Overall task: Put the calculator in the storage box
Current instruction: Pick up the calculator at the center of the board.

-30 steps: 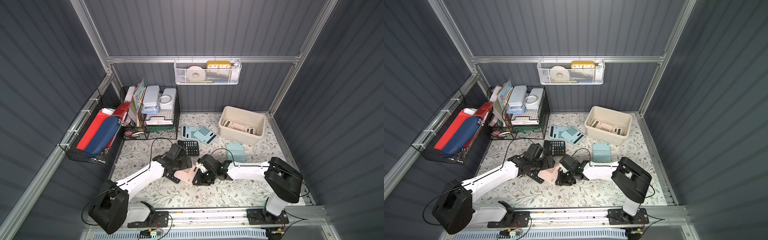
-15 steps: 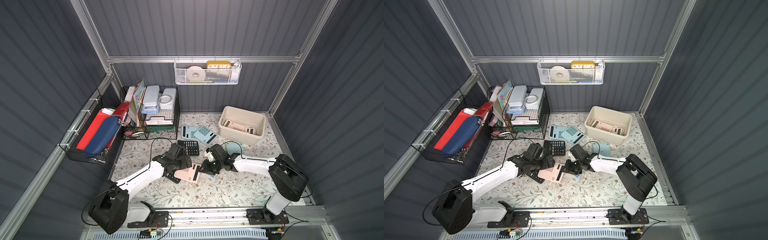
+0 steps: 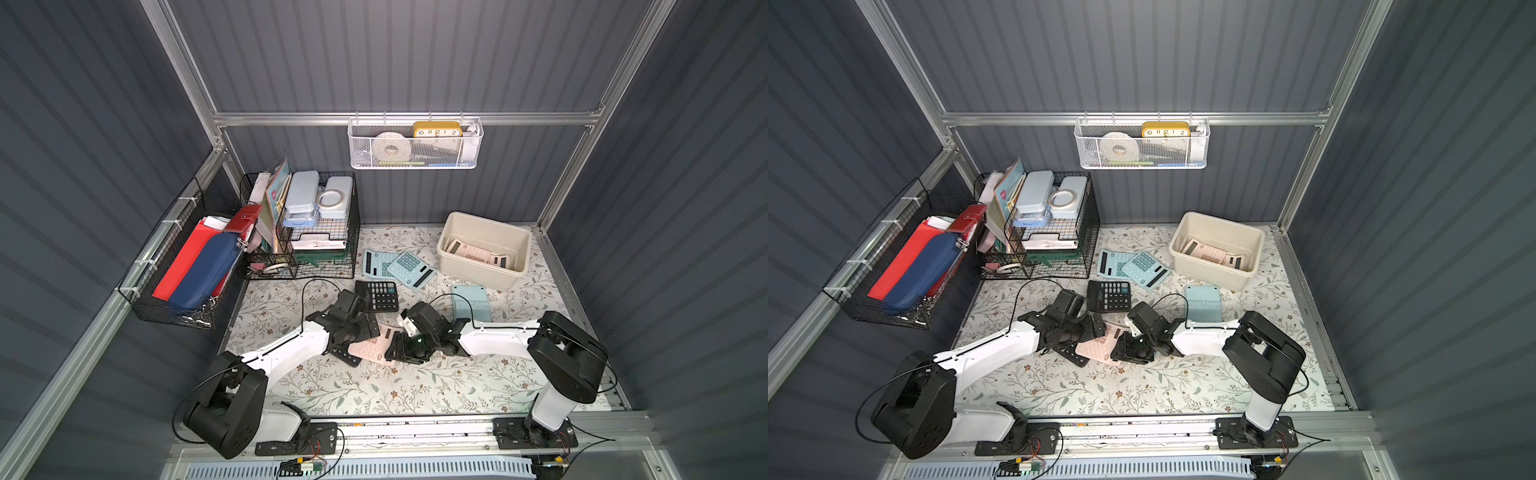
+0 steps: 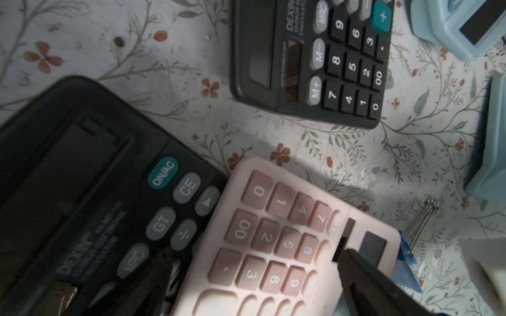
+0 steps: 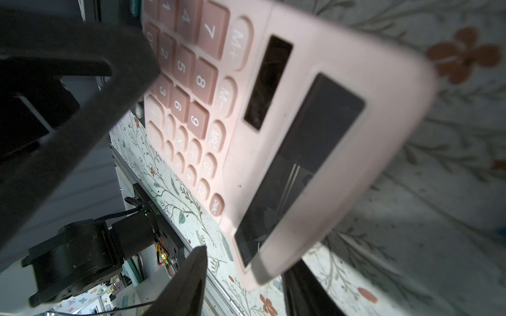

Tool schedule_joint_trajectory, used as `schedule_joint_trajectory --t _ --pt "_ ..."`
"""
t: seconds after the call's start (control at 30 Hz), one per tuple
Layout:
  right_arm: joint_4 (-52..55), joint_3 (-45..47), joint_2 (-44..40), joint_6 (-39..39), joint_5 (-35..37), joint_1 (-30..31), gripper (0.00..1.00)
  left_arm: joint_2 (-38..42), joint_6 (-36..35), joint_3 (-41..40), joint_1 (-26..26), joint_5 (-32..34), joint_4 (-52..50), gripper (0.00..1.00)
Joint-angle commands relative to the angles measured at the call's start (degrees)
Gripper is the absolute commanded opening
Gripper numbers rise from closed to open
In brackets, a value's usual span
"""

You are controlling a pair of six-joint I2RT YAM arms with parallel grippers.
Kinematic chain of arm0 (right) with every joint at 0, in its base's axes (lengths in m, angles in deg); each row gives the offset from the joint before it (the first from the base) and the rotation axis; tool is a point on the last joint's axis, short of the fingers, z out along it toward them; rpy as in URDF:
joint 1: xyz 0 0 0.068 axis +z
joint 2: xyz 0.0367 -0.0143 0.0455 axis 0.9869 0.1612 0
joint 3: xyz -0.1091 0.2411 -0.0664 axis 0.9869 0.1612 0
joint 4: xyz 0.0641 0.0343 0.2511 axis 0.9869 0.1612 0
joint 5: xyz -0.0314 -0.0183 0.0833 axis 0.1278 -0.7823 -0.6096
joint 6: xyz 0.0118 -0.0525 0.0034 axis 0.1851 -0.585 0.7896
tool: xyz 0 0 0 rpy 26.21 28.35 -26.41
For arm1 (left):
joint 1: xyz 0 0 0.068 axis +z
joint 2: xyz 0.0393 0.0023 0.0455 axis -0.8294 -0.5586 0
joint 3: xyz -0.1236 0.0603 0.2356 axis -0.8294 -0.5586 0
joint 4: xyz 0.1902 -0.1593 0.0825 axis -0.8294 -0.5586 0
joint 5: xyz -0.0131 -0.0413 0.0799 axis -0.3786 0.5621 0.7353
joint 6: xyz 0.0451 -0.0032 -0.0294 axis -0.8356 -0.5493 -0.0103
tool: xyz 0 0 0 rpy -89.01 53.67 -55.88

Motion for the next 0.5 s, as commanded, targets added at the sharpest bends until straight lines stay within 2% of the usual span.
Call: schedule_joint_trajectory --t 0.0,0.3,0.47 --pt "-3.2 0.7 0.8 2.1 0.6 0.1 0.47 -0.3 0.7 -1.0 0.2 -1.8 1.0 0.99" --pt "-12.0 4.7 1.4 7.3 -0.5 -0.4 0.34 -1.0 1.4 -2.1 0.2 -4.5 3.8 0.99" --pt "-17.5 7.4 0.1 9.9 -1.5 -1.9 0.16 -0.2 2.0 -2.5 0.2 -6.2 5.0 0.99"
